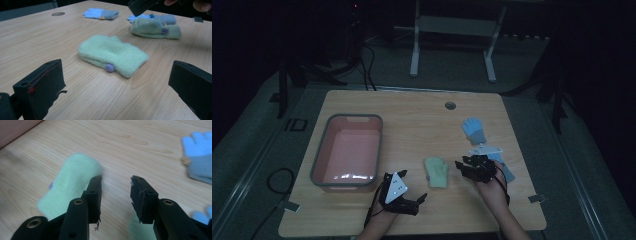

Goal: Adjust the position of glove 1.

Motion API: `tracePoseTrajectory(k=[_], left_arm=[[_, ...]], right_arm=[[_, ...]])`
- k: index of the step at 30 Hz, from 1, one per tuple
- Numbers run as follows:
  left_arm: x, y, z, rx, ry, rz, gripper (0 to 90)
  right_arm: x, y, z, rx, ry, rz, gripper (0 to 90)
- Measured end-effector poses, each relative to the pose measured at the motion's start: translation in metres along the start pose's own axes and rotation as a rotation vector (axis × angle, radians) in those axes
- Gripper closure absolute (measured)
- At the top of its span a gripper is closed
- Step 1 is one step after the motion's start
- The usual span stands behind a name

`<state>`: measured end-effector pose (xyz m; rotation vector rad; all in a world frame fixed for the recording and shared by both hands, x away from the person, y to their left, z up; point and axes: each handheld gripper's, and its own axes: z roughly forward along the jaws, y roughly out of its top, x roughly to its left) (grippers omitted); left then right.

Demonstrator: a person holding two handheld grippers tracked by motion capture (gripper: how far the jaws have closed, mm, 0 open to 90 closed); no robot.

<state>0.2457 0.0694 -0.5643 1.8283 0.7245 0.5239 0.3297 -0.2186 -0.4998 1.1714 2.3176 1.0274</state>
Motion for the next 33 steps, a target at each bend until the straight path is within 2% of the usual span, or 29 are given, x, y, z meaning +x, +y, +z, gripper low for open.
tracePoseTrajectory(k=[7, 13, 20, 27, 32, 33], left_arm=[[0.0, 0.0, 0.0, 0.0, 0.0, 0.0, 0.5], [0.0, 0.0, 0.0, 0.002, -0.002, -0.003, 0.6], [0.0, 0.0, 0.0, 0.0, 0.0, -0.002, 0.6], [0.0, 0.0, 0.0, 0.001, -0.001, -0.004, 0.6], [0.0, 0.0, 0.0, 0.002, -0.001, -0.005, 0.5], [0.0, 0.0, 0.0, 0.001, -0.002, -0.004, 0.5]], right_arm=[[-0.017, -0.01, -0.014, -0.009, -0.001, -0.01, 61.3], [-0.031, -0.021, -0.025, 0.001, -0.008, -0.049, 60.3], [-0.048, -0.032, -0.035, 0.023, 0.009, -0.087, 60.1], [-0.058, -0.05, -0.028, 0.055, 0.009, -0.068, 62.3], [-0.059, -0.056, -0.019, 0.074, 0.018, -0.073, 60.2], [-0.059, -0.059, -0.013, 0.098, 0.013, -0.087, 59.9]])
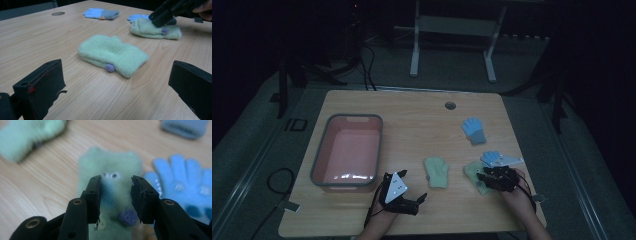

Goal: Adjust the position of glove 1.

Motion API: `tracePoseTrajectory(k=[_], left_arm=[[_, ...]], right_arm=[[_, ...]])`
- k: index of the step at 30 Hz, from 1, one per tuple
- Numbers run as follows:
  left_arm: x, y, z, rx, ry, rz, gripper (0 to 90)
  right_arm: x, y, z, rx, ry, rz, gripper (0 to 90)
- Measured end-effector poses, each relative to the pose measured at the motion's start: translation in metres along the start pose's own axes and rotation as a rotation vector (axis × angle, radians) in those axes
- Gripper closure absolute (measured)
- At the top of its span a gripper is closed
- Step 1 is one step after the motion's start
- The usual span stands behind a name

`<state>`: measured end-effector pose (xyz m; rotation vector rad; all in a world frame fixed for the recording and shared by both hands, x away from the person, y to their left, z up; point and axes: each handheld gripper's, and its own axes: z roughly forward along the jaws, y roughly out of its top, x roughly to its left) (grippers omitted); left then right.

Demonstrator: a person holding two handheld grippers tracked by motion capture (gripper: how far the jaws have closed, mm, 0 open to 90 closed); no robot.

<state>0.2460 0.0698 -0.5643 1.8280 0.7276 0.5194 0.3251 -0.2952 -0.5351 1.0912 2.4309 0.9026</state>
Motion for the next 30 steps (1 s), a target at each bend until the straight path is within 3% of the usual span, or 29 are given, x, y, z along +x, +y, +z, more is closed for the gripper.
tracePoseTrajectory(k=[5, 9, 14, 20, 26, 30], left_arm=[[0.0, 0.0, 0.0, 0.0, 0.0, -0.003, 0.5], [0.0, 0.0, 0.0, 0.0, 0.001, 0.0, 0.6], [0.0, 0.0, 0.0, 0.0, 0.001, -0.002, 0.6], [0.0, 0.0, 0.0, 0.001, 0.001, -0.002, 0.6], [0.0, 0.0, 0.0, 0.0, 0.004, 0.002, 0.6], [-0.001, 0.0, 0.0, -0.003, 0.011, 0.004, 0.6]], right_arm=[[0.0, -0.001, 0.003, 0.022, 0.026, 0.017, 62.9], [0.002, -0.001, 0.005, 0.028, 0.023, 0.008, 72.7], [0.009, -0.004, 0.006, -0.003, -0.012, 0.024, 82.8], [0.016, 0.005, -0.003, -0.043, -0.044, 0.111, 85.9], [0.027, 0.03, -0.015, -0.11, -0.07, 0.248, 86.1], [0.04, 0.043, -0.022, -0.14, -0.131, 0.263, 86.1]])
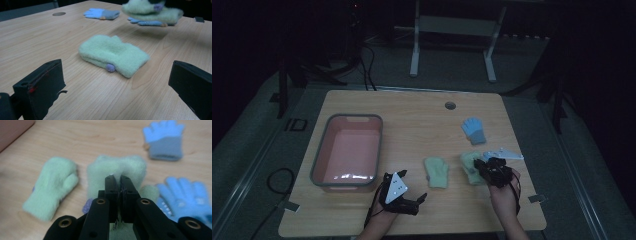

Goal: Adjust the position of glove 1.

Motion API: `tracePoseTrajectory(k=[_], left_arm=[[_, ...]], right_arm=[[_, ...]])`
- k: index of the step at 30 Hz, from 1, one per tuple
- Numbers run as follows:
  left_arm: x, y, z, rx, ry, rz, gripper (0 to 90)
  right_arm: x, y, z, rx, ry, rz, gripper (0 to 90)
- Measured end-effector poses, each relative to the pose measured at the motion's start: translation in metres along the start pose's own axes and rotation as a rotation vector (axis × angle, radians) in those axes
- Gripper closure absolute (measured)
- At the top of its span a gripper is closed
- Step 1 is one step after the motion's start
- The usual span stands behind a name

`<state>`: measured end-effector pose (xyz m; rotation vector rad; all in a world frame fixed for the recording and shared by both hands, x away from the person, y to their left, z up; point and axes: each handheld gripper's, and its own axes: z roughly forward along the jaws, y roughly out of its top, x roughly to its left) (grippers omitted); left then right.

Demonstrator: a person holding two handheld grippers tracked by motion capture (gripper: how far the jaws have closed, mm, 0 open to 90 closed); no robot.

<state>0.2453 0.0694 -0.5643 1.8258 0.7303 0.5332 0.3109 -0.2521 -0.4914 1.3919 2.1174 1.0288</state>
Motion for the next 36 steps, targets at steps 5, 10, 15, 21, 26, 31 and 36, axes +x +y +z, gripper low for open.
tracePoseTrajectory(k=[5, 10, 15, 21, 26, 31, 36], left_arm=[[-0.001, 0.0, 0.0, -0.002, 0.001, 0.005, 0.6], [-0.001, 0.0, 0.0, -0.003, 0.003, 0.007, 0.6], [-0.001, 0.0, -0.001, -0.005, 0.001, 0.007, 0.5], [-0.001, 0.0, 0.0, -0.003, -0.002, 0.008, 0.6], [-0.001, 0.0, 0.0, -0.001, -0.004, 0.008, 0.6], [-0.002, 0.0, 0.0, 0.0, -0.008, 0.011, 0.6], [-0.001, 0.0, 0.0, -0.001, -0.01, 0.009, 0.6]], right_arm=[[0.008, 0.0, -0.002, -0.018, -0.055, 0.053, 86.1], [0.009, -0.011, 0.006, -0.018, -0.064, 0.126, 86.1], [0.007, -0.022, 0.02, 0.007, -0.073, 0.164, 86.0], [0.012, -0.033, 0.037, 0.049, -0.097, 0.142, 79.7], [0.014, -0.038, 0.042, 0.059, -0.11, 0.101, 74.8], [0.013, -0.035, 0.04, 0.06, -0.094, 0.098, 68.4], [0.012, -0.026, 0.032, 0.057, -0.076, 0.041, 65.2]])
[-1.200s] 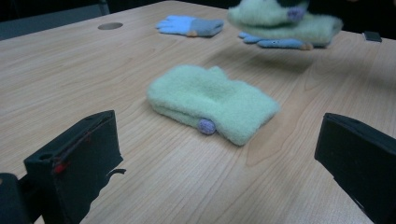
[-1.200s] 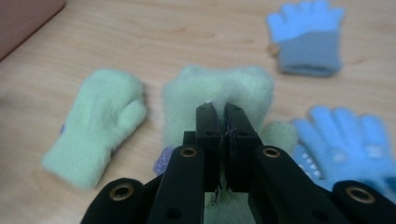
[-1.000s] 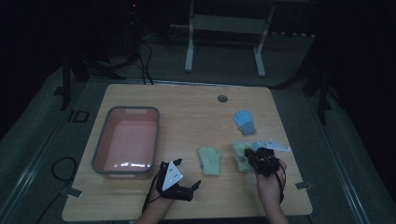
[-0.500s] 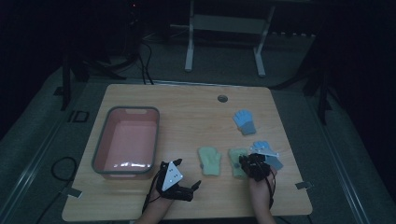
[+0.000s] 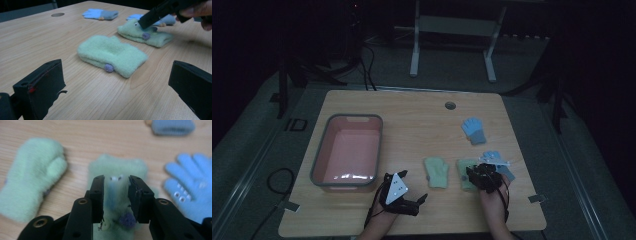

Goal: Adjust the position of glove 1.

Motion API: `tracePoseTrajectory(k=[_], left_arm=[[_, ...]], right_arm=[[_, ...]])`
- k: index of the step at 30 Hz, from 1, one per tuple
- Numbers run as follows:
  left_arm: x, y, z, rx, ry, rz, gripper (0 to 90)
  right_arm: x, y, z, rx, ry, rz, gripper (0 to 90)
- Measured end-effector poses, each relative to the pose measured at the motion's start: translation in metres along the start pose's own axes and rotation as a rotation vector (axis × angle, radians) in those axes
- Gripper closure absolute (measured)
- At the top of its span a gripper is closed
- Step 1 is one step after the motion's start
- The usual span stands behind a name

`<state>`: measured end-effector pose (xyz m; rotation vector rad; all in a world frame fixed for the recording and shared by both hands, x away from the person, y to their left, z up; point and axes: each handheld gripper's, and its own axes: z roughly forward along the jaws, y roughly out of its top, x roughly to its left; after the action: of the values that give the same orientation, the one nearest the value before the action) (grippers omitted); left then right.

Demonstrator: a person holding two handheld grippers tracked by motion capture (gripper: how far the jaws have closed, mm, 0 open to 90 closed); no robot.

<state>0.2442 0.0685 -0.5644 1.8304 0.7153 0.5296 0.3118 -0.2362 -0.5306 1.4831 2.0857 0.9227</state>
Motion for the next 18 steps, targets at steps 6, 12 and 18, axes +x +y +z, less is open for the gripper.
tracePoseTrajectory(k=[6, 12, 18], left_arm=[[0.001, 0.0, 0.0, -0.003, -0.006, -0.01, 0.6], [0.001, 0.0, 0.0, 0.001, -0.003, -0.013, 0.6], [0.001, 0.0, 0.0, 0.001, -0.002, -0.014, 0.6]], right_arm=[[-0.008, 0.01, -0.009, -0.003, 0.043, -0.08, 62.4], [-0.024, 0.019, -0.015, 0.012, 0.109, -0.125, 62.3], [-0.027, 0.027, -0.02, 0.013, 0.162, -0.207, 60.0]])
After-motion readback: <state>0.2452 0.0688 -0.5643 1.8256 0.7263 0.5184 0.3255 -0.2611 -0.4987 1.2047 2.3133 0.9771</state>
